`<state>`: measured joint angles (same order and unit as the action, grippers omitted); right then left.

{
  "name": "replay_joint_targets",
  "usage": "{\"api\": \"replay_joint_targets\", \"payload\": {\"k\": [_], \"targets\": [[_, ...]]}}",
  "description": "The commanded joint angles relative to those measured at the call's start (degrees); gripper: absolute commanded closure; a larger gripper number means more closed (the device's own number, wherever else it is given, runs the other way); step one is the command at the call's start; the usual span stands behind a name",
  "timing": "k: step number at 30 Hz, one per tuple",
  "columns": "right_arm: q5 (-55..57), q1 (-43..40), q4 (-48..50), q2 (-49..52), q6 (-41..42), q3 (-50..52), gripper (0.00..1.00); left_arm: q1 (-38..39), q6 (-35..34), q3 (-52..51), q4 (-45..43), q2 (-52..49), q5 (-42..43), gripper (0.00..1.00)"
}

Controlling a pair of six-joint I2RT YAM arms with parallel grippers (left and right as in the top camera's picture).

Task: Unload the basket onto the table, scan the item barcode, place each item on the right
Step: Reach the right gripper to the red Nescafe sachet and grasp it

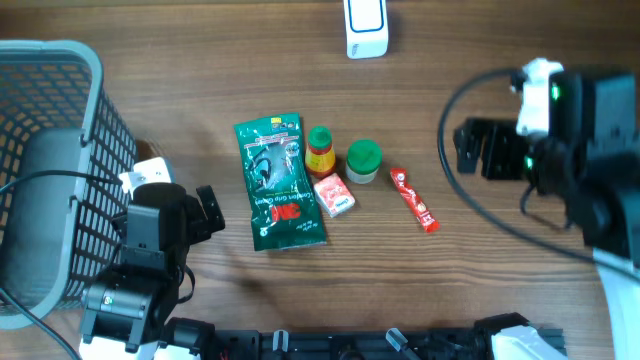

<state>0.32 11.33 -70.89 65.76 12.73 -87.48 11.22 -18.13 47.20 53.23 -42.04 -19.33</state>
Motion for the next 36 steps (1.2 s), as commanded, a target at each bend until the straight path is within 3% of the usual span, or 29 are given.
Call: {"api": "replay_joint_targets", "payload": {"k": [1, 3, 5, 10, 18, 23, 26, 29, 31, 33, 36], "targets": [[0.2, 0.1, 9.0, -5.7, 3.6, 14.8, 0.0, -0.3, -0.5, 0.0, -0.2, 0.3, 0.5, 0.0], [-1.6, 0.1, 14.6, -6.4, 6.6, 20.1, 0.01, -0.3, -0.5, 0.0, -0.2, 0.3, 0.5, 0.0], [-2.9, 0.1, 18.9, -5.3, 6.8, 23.2, 0.19, -0.3, -0.5, 0.0, -0.2, 0.3, 0.5, 0.0], [-9.8, 0.1, 29.4, 4.2, 5.2, 31.6, 0.19, -0.3, -0.5, 0.0, -0.2, 0.3, 0.5, 0.0], [-10.4, 1.2, 31.1, 20.1, 2.0, 32.3, 0.19, -0.3, -0.5, 0.0, -0.2, 0.3, 0.5, 0.0], [5.3, 7.6, 31.5, 20.3, -0.2, 32.7, 0.21, -0.3, -0.5, 0.0, -0.2, 0.3, 0.5, 0.0], [6.3, 11.5, 31.4, 20.7, -2.5, 32.9, 0.32, -0.3, -0.5, 0.0, -0.2, 0.3, 0.5, 0.0], [6.5, 14.1, 31.7, 22.1, -7.0, 32.9, 0.34, -0.3, -0.5, 0.0, -0.2, 0.3, 0.5, 0.0], [6.6, 14.9, 31.8, 24.2, -7.0, 32.9, 0.37, -0.3, -0.5, 0.0, -0.2, 0.3, 0.5, 0.0], [9.3, 14.9, 31.6, 27.1, -6.5, 32.9, 0.53, -0.3, -0.5, 0.0, -0.2, 0.3, 0.5, 0.0], [11.3, 14.9, 30.9, 31.2, -5.0, 32.9, 0.55, -0.3, -0.5, 0.0, -0.2, 0.3, 0.5, 0.0]]}}
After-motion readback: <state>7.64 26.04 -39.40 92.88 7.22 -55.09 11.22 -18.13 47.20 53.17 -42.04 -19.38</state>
